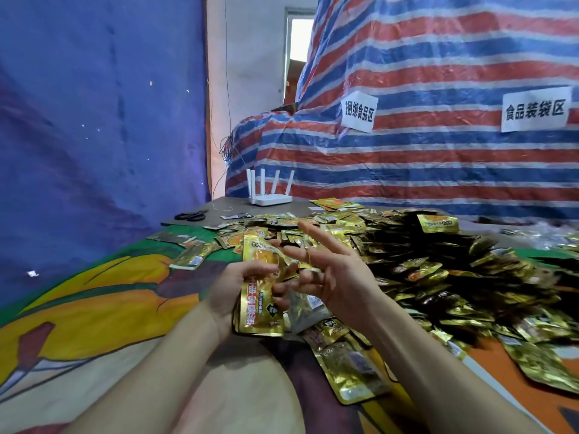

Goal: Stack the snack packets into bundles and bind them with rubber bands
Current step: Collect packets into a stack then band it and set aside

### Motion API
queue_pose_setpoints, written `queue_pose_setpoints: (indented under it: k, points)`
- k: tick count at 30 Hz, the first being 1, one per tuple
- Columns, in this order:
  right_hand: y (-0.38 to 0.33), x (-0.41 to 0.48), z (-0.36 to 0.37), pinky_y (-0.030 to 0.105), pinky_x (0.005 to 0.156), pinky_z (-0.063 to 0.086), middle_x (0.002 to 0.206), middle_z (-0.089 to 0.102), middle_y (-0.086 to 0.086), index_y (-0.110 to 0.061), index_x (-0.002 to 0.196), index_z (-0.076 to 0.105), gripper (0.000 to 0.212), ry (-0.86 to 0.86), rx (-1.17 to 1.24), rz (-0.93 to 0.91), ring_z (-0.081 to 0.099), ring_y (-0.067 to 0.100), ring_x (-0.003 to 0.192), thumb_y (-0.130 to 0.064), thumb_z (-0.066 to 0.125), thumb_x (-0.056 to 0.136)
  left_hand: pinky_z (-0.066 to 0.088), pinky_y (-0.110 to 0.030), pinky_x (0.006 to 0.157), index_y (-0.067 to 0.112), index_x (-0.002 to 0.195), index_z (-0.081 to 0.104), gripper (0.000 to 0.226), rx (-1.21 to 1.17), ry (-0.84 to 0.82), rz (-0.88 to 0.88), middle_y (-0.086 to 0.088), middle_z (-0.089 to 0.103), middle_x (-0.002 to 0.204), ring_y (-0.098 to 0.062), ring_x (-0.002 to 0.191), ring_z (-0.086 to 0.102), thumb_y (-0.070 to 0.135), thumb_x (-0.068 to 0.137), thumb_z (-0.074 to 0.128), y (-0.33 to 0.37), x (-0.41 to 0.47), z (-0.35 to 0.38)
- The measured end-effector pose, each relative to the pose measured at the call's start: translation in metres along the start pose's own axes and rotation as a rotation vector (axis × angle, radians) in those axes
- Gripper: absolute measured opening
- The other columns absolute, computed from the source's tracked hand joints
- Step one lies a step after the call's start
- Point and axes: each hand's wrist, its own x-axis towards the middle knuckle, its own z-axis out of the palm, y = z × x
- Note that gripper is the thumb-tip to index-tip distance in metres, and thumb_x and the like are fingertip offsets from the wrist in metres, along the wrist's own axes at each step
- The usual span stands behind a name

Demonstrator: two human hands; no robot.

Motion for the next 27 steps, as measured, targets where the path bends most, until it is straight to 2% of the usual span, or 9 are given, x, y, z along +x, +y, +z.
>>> queue_pose_setpoints:
  k: [5, 9, 11, 13, 15, 17, 21, 25, 27]
  points:
    - [0.012, -0.005, 0.002, 0.043, 0.063, 0.064, 0.098, 0.077, 0.016, -0.019, 0.126, 0.067, 0.038, 0.117, -0.328, -0.047, 0.076, 0.034, 0.076, -0.007, 0.072, 0.091, 0.045, -0.028, 0.057, 0.01, 0.077, 0.063, 0.022, -0.02, 0.576, 0.071, -0.004, 0.057, 0.058, -0.02, 0.049, 0.055, 0.027, 0.09, 0.065, 0.0, 0.007, -0.01]
    - [0.024, -0.006, 0.014, 0.052, 0.065, 0.063, 0.103, 0.076, 0.012, -0.026, 0.117, 0.073, 0.038, 0.127, -0.442, -0.026, 0.077, 0.028, 0.087, -0.009, 0.081, 0.084, 0.05, -0.035, 0.066, 0.018, 0.067, 0.067, 0.031, -0.087, 0.726, 0.33, -0.002, 0.064, 0.053, -0.018, 0.046, 0.063, 0.026, 0.096, 0.063, 0.003, 0.011, -0.013]
    - [0.03, -0.006, 0.02, 0.052, 0.064, 0.063, 0.107, 0.073, 0.01, -0.037, 0.104, 0.077, 0.037, 0.122, -0.476, -0.037, 0.077, 0.022, 0.088, -0.013, 0.087, 0.078, 0.053, -0.035, 0.063, 0.02, 0.063, 0.073, 0.035, -0.104, 0.747, 0.392, -0.001, 0.067, 0.058, -0.018, 0.049, 0.066, 0.023, 0.096, 0.063, 0.006, 0.01, -0.012]
    - [0.036, -0.007, 0.027, 0.049, 0.063, 0.064, 0.112, 0.067, 0.004, -0.045, 0.097, 0.078, 0.039, 0.128, -0.519, -0.048, 0.076, 0.019, 0.086, -0.019, 0.091, 0.072, 0.055, -0.037, 0.064, 0.019, 0.089, 0.074, 0.012, -0.116, 0.764, 0.382, -0.008, 0.071, 0.084, -0.027, 0.07, 0.071, 0.026, 0.095, 0.065, 0.007, 0.009, -0.012]
    - [0.041, -0.007, 0.034, 0.048, 0.066, 0.064, 0.114, 0.064, -0.004, -0.048, 0.103, 0.075, 0.045, 0.142, -0.576, -0.075, 0.075, 0.017, 0.085, -0.027, 0.093, 0.067, 0.058, -0.046, 0.079, 0.01, 0.128, 0.061, 0.041, -0.132, 0.76, 0.358, -0.017, 0.068, 0.113, -0.035, 0.095, 0.07, 0.03, 0.093, 0.066, 0.009, 0.01, -0.013]
    - [0.046, -0.006, 0.04, 0.05, 0.075, 0.063, 0.114, 0.067, -0.011, -0.045, 0.11, 0.072, 0.052, 0.158, -0.631, -0.132, 0.073, 0.016, 0.094, -0.032, 0.093, 0.065, 0.055, -0.055, 0.094, 0.008, 0.142, 0.052, 0.058, -0.142, 0.773, 0.357, -0.02, 0.065, 0.127, -0.04, 0.111, 0.067, 0.035, 0.093, 0.066, 0.011, 0.01, -0.013]
    - [0.05, -0.004, 0.046, 0.024, 0.095, 0.052, 0.117, 0.068, -0.018, -0.039, 0.121, 0.068, 0.061, 0.179, -0.719, -0.254, 0.064, 0.001, 0.107, -0.029, 0.094, 0.066, 0.061, -0.045, 0.059, 0.005, 0.107, 0.07, 0.051, -0.141, 0.615, 0.235, -0.02, 0.076, 0.09, -0.036, 0.077, 0.075, 0.053, 0.094, 0.06, 0.006, 0.007, -0.003]
    - [0.05, -0.004, 0.045, 0.033, 0.1, 0.052, 0.121, 0.068, -0.004, -0.029, 0.121, 0.068, 0.059, 0.185, -0.672, -0.298, 0.066, 0.011, 0.109, -0.014, 0.091, 0.069, 0.063, -0.045, 0.072, 0.003, 0.081, 0.081, 0.063, -0.135, 0.46, 0.131, -0.018, 0.076, 0.091, -0.034, 0.081, 0.076, 0.06, 0.091, 0.058, 0.0, 0.01, -0.003]
    - [0.05, -0.004, 0.042, 0.026, 0.095, 0.053, 0.116, 0.069, -0.007, -0.026, 0.117, 0.067, 0.056, 0.193, -0.631, -0.304, 0.066, 0.005, 0.105, -0.007, 0.09, 0.068, 0.064, -0.042, 0.065, 0.004, 0.072, 0.081, 0.062, -0.127, 0.43, 0.121, -0.015, 0.077, 0.087, -0.031, 0.076, 0.076, 0.056, 0.094, 0.056, -0.001, 0.013, -0.003]
